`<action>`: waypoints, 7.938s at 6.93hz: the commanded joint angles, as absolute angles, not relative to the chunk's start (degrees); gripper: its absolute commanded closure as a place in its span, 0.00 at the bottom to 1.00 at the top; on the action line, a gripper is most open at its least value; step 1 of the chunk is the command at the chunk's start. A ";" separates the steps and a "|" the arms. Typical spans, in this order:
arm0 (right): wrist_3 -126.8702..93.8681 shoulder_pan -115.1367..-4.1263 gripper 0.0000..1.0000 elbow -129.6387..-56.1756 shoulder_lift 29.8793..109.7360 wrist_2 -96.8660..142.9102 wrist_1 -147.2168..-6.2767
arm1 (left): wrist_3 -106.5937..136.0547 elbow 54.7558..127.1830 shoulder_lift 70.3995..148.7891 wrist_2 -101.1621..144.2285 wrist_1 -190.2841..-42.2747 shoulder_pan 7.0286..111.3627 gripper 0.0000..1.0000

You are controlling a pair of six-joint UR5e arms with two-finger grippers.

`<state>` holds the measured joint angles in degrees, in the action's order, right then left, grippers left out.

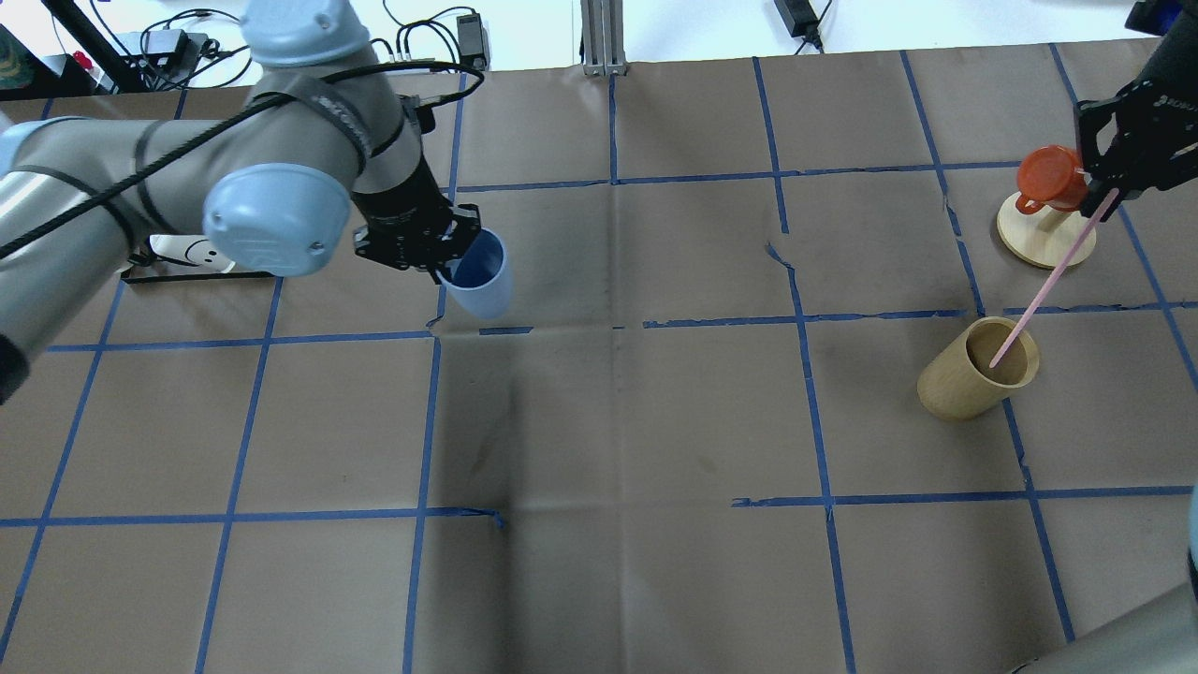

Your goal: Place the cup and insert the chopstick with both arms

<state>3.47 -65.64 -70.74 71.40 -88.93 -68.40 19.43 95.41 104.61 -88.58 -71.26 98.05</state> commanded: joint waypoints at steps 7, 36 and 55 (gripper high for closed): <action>-3.32 -72.93 0.86 -62.40 82.71 -84.20 -70.64 | 24.87 90.96 117.15 -83.41 -65.50 106.61 0.86; -31.99 -105.38 0.27 -82.62 75.23 -81.21 -104.15 | -1.76 89.22 88.76 -88.59 -93.50 88.15 0.00; -5.62 -89.56 0.01 -96.15 93.78 -88.86 -93.43 | -1.67 88.42 89.30 -88.86 -93.34 88.59 0.00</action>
